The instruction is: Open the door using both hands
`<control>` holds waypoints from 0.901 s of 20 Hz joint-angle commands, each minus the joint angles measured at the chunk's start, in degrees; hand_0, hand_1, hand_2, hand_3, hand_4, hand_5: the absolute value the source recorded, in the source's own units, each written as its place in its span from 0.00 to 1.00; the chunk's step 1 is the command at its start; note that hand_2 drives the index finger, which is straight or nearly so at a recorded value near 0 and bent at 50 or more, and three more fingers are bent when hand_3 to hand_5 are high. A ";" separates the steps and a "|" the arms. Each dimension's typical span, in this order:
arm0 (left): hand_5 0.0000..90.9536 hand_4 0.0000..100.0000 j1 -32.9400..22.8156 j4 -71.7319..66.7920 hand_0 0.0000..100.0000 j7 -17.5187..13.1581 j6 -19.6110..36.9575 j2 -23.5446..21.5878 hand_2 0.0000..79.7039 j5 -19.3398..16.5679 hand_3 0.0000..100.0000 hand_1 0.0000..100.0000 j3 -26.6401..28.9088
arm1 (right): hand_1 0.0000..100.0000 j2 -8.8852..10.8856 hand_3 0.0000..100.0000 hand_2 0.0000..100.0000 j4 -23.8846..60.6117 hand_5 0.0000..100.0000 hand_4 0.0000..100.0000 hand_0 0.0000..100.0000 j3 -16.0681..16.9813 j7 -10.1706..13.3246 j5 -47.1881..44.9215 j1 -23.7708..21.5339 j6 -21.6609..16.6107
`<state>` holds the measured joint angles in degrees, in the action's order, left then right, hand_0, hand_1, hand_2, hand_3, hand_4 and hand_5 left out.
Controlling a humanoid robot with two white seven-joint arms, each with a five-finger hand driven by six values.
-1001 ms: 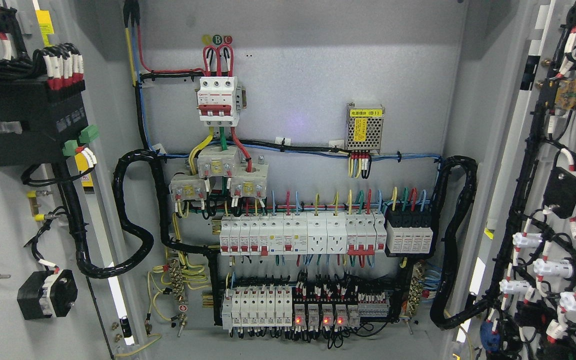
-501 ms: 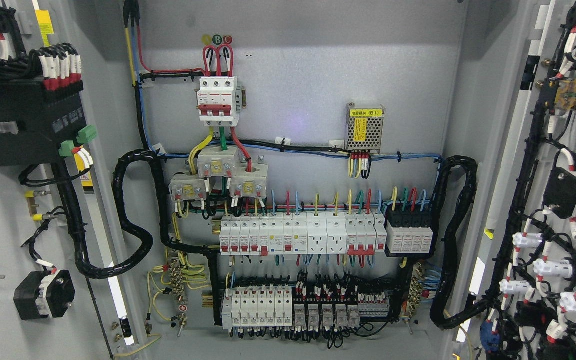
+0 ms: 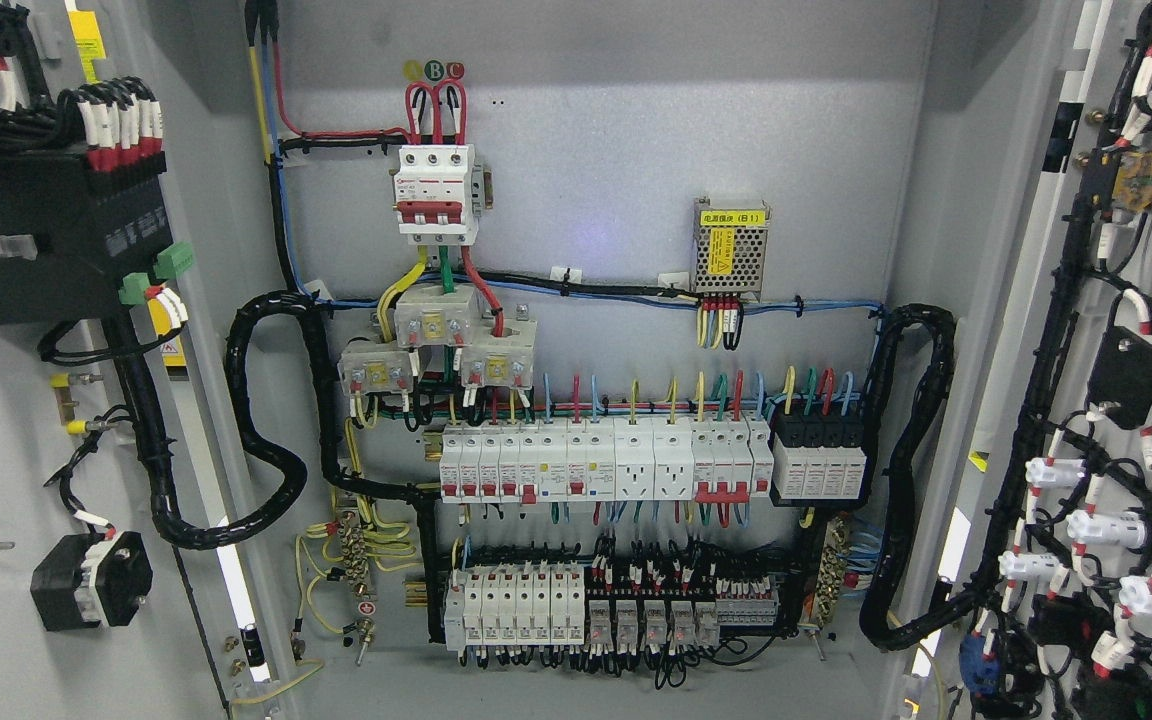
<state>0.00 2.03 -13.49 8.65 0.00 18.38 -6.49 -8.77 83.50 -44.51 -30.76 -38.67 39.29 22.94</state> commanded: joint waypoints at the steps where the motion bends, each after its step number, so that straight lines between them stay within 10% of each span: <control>1: 0.00 0.00 -1.40 9.46 0.12 0.13 0.05 -0.79 0.00 -0.01 0.00 0.56 -0.01 | 0.50 0.42 0.00 0.04 -1.06 0.00 0.00 0.00 12.51 0.00 8.49 -4.48 -0.78; 6: 0.00 0.00 -6.49 27.72 0.12 -0.66 -0.04 -0.97 0.00 0.08 0.00 0.56 0.08 | 0.50 0.51 0.00 0.04 2.45 0.00 0.00 0.00 13.40 -0.09 20.28 -12.65 -13.78; 14: 0.00 0.00 -16.59 61.19 0.12 -2.15 -0.04 -2.98 0.00 -0.01 0.00 0.56 0.16 | 0.50 3.41 0.00 0.04 11.50 0.00 0.00 0.00 22.96 0.00 22.15 -26.62 -15.47; 18: 0.00 0.00 -19.77 74.76 0.12 -4.78 -0.04 -3.61 0.00 -0.10 0.00 0.56 0.16 | 0.50 8.59 0.00 0.04 16.86 0.00 0.00 0.00 26.84 0.17 22.15 -33.12 -17.92</control>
<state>-14.54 42.19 -16.64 8.62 -1.28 18.35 -6.42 -5.94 90.65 -28.79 -30.67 -17.95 15.09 6.65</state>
